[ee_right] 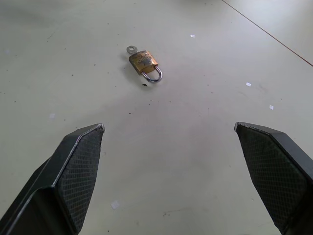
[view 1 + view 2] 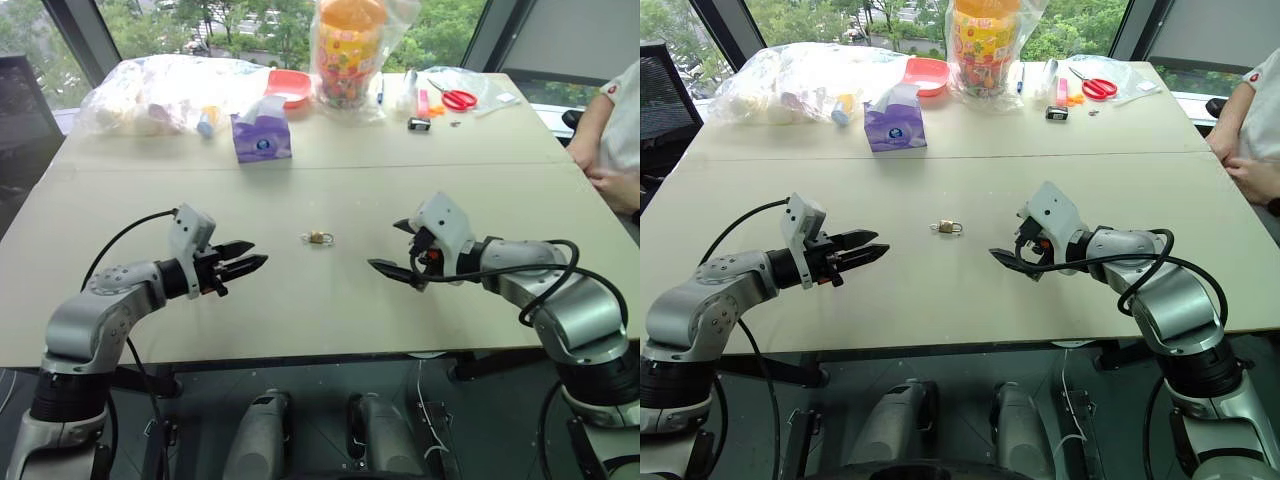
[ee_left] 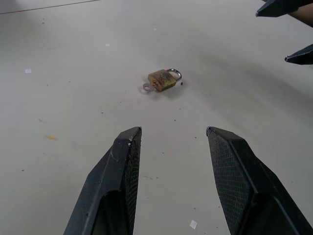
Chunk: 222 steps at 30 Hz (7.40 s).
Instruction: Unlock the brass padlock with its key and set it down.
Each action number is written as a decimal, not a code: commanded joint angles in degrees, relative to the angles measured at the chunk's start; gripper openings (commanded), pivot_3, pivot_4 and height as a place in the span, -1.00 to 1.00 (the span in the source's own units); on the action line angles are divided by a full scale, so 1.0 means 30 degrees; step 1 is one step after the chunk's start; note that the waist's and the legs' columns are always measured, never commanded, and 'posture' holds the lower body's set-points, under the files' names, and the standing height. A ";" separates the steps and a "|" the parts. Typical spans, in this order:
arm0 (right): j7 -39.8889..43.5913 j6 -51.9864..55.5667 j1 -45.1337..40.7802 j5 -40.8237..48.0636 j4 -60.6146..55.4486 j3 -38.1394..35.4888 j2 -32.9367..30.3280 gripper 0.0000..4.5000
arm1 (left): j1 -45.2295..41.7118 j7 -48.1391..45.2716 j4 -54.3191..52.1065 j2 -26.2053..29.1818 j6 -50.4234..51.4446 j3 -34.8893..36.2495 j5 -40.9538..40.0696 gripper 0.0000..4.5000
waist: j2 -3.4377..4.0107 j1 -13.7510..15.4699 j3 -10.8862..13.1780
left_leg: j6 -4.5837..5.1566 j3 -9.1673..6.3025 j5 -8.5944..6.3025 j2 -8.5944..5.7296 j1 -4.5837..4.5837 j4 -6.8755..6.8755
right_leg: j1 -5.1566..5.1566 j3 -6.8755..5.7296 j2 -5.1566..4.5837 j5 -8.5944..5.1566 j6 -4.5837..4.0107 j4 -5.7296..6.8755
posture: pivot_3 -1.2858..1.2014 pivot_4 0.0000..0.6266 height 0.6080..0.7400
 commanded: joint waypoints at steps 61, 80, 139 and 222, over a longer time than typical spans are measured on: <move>0.5691 -1.2982 -1.2285 -0.9270 2.2374 0.6047 0.8779 -0.69 | -0.3481 -0.3393 0.1351 0.2729 0.0009 0.0313 -0.0469 0.00 | 0.0010 -0.0420 0.0007 | -0.0050 0.0084 0.0043 -0.0004 0.0081 0.0041 | -0.0042 0.0038 0.0059 0.0003 0.0031 0.0279 | 0.03 -0.52 1.00; 0.2443 -1.4899 -0.9373 -1.0324 1.0161 0.4051 0.6370 -0.69 | -1.1050 -0.5504 1.1458 -0.1796 -0.1101 0.0114 -0.0638 0.00 | -0.0002 -0.0504 0.0005 | -0.0081 0.0141 0.0068 -0.0001 0.0072 0.0053 | -0.0056 0.0035 0.0132 0.0040 0.0110 0.0309 | 0.03 -0.52 1.00; 0.2895 -1.3750 -0.8483 -1.0546 0.8470 0.4641 0.6863 -0.69 | -1.3318 -1.0862 1.3419 -0.0998 -0.0151 -0.1854 0.1937 -0.03 | -0.0003 -0.0558 0.0005 | -0.0073 0.0135 0.0067 0.0003 0.0059 0.0052 | -0.0066 0.0034 0.0141 0.0034 0.0121 0.0315 | 0.03 -0.52 1.00; -0.0922 -0.5041 -0.6453 -0.4195 0.3614 0.0599 0.7174 0.98 | -1.1955 -0.9453 1.1080 -0.1818 -0.0436 -0.0473 -0.0384 -0.93 | -0.0005 -0.0462 0.0005 | -0.0073 0.0021 0.0068 0.0010 0.0060 0.0068 | -0.0046 0.0033 0.0130 0.0037 0.0110 0.0320 | 0.03 -0.52 1.00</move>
